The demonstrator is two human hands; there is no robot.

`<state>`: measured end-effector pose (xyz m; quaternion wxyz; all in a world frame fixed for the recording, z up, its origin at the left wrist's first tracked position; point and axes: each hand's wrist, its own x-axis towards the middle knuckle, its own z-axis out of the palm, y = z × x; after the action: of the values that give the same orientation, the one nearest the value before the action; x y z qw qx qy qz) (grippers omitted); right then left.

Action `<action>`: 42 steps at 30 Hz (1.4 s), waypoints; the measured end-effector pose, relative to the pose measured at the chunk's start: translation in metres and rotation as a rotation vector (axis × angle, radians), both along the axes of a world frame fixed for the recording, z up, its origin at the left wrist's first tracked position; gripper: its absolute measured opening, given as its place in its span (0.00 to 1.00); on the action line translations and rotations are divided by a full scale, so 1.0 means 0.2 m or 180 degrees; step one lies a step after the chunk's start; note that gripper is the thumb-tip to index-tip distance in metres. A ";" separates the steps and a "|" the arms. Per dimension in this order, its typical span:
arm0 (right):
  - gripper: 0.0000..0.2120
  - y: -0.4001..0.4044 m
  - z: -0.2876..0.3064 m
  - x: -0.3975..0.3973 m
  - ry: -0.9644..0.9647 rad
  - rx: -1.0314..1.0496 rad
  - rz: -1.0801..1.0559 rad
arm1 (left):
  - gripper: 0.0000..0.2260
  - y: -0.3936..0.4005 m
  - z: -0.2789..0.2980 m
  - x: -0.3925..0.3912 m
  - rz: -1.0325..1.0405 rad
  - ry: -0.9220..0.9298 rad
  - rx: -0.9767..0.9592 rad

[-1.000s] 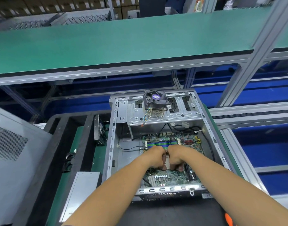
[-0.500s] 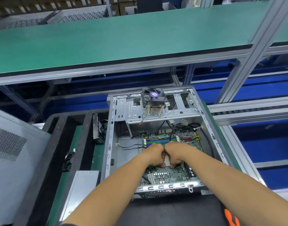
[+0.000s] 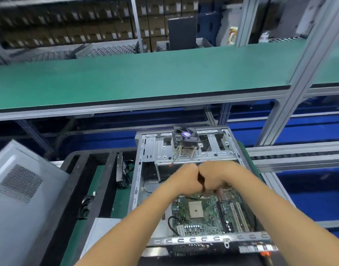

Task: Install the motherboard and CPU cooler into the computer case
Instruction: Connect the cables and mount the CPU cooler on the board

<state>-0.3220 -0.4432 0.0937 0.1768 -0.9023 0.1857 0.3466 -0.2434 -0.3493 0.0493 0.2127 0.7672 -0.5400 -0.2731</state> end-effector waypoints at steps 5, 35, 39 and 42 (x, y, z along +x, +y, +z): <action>0.07 -0.12 0.29 0.12 -0.1887 -0.0678 -0.0297 | 0.04 -0.06 0.34 0.18 0.0623 -0.0473 -0.1425; 0.36 -0.16 0.12 0.26 -0.2190 -0.0284 -0.1082 | 0.36 -0.02 0.13 0.34 0.0783 0.0456 -0.1245; 0.38 -0.13 0.16 0.17 -0.2009 -0.0369 -0.1339 | 0.34 0.03 0.14 0.30 0.0847 0.0602 -0.1306; 0.43 -0.09 0.16 0.11 -0.1669 -0.0444 -0.1565 | 0.25 0.08 0.13 0.29 0.0862 0.0525 -0.1013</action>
<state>-0.2993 -0.4603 0.1252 0.2345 -0.8988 0.3686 0.0371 -0.1844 -0.3340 0.0751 0.4092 0.7646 -0.4491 -0.2151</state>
